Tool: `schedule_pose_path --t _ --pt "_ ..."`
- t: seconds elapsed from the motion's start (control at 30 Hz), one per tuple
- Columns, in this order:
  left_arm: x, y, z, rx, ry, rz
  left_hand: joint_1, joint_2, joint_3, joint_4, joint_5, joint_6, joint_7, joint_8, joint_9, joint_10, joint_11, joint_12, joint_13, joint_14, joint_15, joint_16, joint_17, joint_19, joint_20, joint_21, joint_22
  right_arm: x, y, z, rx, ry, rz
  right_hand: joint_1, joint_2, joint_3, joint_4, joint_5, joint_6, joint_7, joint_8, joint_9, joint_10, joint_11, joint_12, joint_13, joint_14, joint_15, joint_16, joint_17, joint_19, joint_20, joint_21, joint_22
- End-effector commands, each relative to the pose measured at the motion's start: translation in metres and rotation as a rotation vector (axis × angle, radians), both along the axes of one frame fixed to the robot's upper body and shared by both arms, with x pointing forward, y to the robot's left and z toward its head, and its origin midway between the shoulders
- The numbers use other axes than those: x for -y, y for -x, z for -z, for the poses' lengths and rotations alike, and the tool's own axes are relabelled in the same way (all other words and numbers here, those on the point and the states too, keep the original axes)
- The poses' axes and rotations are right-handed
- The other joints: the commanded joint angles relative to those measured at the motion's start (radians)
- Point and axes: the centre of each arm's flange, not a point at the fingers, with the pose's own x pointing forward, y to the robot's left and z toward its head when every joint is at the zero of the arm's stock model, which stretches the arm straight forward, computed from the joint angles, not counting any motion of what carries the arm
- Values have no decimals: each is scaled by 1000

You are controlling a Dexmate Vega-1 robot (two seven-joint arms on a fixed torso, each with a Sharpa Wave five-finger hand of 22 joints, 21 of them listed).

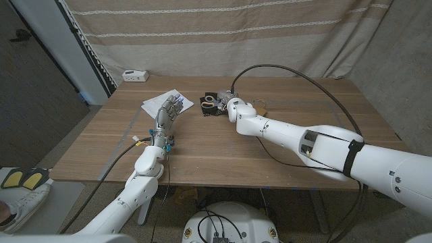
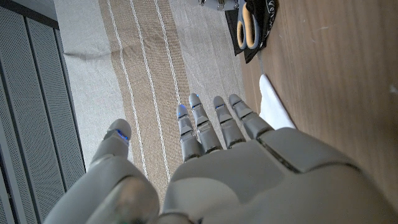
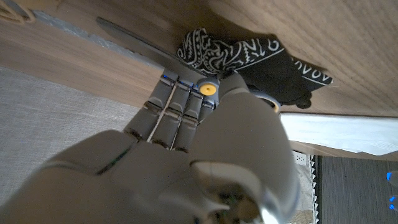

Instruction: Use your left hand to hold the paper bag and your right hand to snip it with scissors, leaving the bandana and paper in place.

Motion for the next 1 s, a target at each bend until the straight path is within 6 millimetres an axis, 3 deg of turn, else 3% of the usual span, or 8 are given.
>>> schedule_pose_path --t 0.03,0.07,0.17,0.33,0.7,1.0 --pt "0 1 0 5 -1 0 -2 6 -1 1 2 14 -3 -2 1 9 4 -2 3 8 -145 -1 6 2 -97 1 2 10 5 0 -6 -77 -36 -65 31 15 64 -27 78 -29 23 4 213 -77 24 19 63 -164 20 28 -16 -89 38 18" --pt "0 1 1 5 -1 0 -2 6 -1 1 2 14 -3 -2 1 9 3 -3 3 8 -144 -1 6 2 -97 1 2 11 6 -1 -10 -89 -42 -66 32 20 67 -29 88 -33 25 4 217 -77 26 20 66 -165 22 30 -18 -90 42 20" --pt "0 2 1 3 1 0 -3 6 -1 1 2 14 -3 -2 1 10 4 -3 3 8 -143 -1 6 2 -97 1 2 13 8 -3 -15 -115 -56 -89 42 58 112 -47 115 -41 22 -2 232 -77 35 26 86 -159 33 37 -33 -94 64 32" --pt "1 3 2 2 3 1 -4 7 -2 2 1 15 0 -3 1 11 6 -2 3 9 -141 -1 6 2 -97 1 2 16 10 -6 -17 -170 -85 -107 40 95 148 -65 132 -42 13 -7 240 -79 41 34 87 -161 34 39 -46 -95 86 43" --pt "3 3 2 -1 2 1 -6 8 -3 2 1 16 -1 -3 1 13 3 -3 3 10 -142 -1 6 2 -96 1 2 25 14 -11 5 -276 -134 -107 34 140 159 -94 152 -42 -4 -14 260 -81 67 62 89 -163 42 50 -52 -97 132 61" --pt "3 2 1 -1 1 3 -7 9 -3 3 0 14 -2 -5 1 13 4 -3 3 10 -144 -1 6 2 -96 1 2 26 15 -11 19 -318 -146 -107 29 155 158 -105 172 -47 -9 -17 274 -80 73 62 95 -164 47 54 -51 -99 158 69"
